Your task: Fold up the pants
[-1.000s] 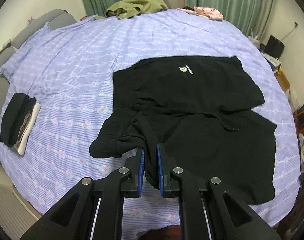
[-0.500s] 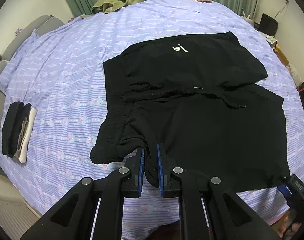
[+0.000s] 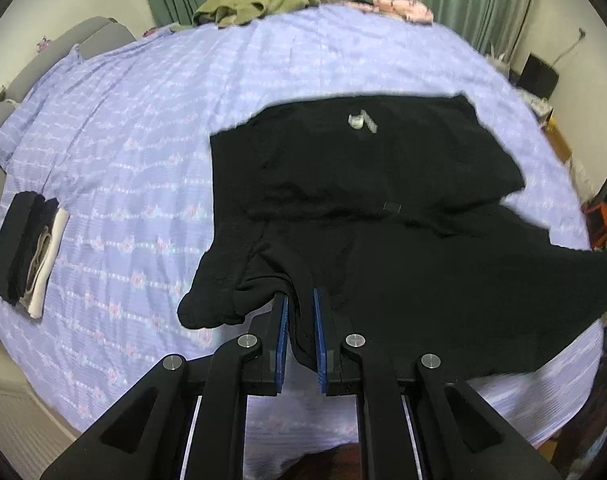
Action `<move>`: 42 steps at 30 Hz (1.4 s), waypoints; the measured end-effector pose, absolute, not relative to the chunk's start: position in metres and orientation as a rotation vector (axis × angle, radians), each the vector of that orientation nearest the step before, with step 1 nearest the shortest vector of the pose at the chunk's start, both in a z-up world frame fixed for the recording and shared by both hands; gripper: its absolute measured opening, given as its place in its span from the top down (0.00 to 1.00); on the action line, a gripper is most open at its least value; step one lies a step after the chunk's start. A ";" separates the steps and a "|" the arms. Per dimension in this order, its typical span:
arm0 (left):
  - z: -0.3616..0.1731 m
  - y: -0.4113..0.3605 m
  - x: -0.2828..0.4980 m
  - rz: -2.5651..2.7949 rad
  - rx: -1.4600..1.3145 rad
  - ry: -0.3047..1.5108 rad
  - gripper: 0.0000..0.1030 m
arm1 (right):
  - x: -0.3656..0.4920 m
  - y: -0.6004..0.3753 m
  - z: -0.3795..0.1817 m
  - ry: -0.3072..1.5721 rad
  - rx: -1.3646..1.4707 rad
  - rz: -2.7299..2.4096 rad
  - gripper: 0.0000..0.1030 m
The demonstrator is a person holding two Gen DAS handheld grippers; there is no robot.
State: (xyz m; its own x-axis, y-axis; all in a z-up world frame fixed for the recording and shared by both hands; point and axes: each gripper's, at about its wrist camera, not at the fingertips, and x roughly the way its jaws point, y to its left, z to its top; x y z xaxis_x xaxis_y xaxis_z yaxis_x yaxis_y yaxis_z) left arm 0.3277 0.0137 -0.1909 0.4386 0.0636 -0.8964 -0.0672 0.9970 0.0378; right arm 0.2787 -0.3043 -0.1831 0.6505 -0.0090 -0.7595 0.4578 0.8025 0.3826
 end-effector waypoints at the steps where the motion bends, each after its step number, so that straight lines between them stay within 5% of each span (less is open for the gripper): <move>1: -0.184 0.014 0.333 0.078 -0.014 1.097 0.88 | 0.288 -0.304 -0.168 0.792 0.587 -0.272 0.95; 8: -0.142 0.032 0.404 0.113 -0.070 0.926 0.98 | 0.394 -0.293 -0.107 0.619 0.521 -0.223 0.96; 17: -0.183 0.053 0.517 -0.004 -0.002 0.922 0.98 | 0.553 -0.275 -0.165 0.729 0.503 -0.203 0.97; 21: -0.194 0.040 0.523 -0.125 0.146 0.957 0.66 | 0.605 -0.257 -0.192 0.803 0.436 -0.189 0.97; 29: -0.225 0.037 0.524 -0.127 0.184 1.016 0.55 | 0.674 -0.214 -0.234 0.910 0.298 -0.119 0.96; 30: -0.228 0.038 0.525 -0.125 0.174 1.024 0.52 | 0.681 -0.208 -0.238 0.937 0.274 -0.093 0.93; 32: -0.230 0.039 0.525 -0.130 0.159 1.031 0.48 | 0.688 -0.201 -0.242 0.976 0.216 -0.063 0.52; 33: -0.229 0.038 0.523 -0.128 0.164 1.026 0.45 | 0.686 -0.200 -0.238 0.962 0.193 -0.072 0.45; 42: -0.204 0.022 0.444 -0.184 0.259 0.932 0.36 | 0.596 -0.204 -0.155 0.741 -0.008 -0.171 0.26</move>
State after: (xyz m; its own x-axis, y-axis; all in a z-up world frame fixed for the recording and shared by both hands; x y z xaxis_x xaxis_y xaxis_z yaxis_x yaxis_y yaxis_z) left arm 0.4443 0.0222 -0.2041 0.5837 -0.0442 -0.8107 0.2666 0.9536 0.1400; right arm 0.5963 -0.2039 -0.1547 0.7247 -0.1576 -0.6708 0.1517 0.9861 -0.0678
